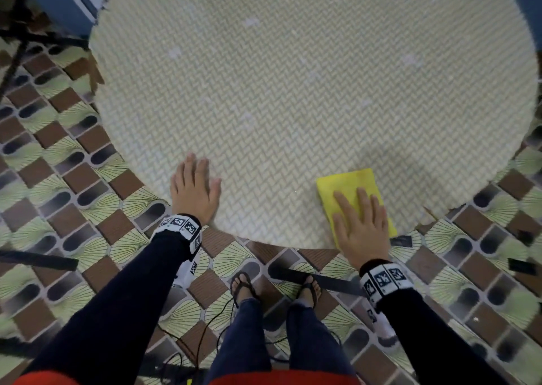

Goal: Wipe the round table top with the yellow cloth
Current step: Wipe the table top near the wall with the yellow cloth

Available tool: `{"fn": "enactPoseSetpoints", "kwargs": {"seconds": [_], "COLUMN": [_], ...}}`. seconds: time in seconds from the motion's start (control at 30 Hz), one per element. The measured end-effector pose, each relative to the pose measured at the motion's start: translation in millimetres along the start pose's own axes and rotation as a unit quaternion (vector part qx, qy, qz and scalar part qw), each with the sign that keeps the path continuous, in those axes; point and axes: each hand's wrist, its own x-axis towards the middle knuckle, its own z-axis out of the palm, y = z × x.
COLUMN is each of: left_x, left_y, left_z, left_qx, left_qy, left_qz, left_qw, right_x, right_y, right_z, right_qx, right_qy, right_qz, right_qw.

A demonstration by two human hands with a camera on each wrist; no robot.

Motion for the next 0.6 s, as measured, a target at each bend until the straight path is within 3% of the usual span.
{"fn": "enactPoseSetpoints", "kwargs": {"seconds": [0.07, 0.17, 0.3, 0.47, 0.6], "left_x": [0, 1, 0, -4, -5], "left_y": [-3, -5, -7, -5, -10], "left_z": [-1, -1, 1, 1, -6], "left_qx": [0.014, 0.024, 0.02, -0.03, -0.08], "left_qy": [0.018, 0.022, 0.029, 0.04, 0.06], "left_qz": [0.006, 0.009, 0.01, 0.009, 0.011], "left_qw": [1.0, 0.999, 0.999, 0.999, 0.995], "right_x": [10, 36, 47, -13, -19], "right_y": [11, -3, -54, -80, -48], "right_z": [-7, -8, 5, 26, 13], "right_qx": [0.005, 0.011, 0.009, 0.001, -0.003], "right_qy": [0.022, -0.019, -0.054, -0.015, 0.001], "right_qz": [0.069, 0.155, 0.136, 0.055, 0.131], "right_qw": [0.997, 0.988, 0.989, 0.998, 0.991]}}
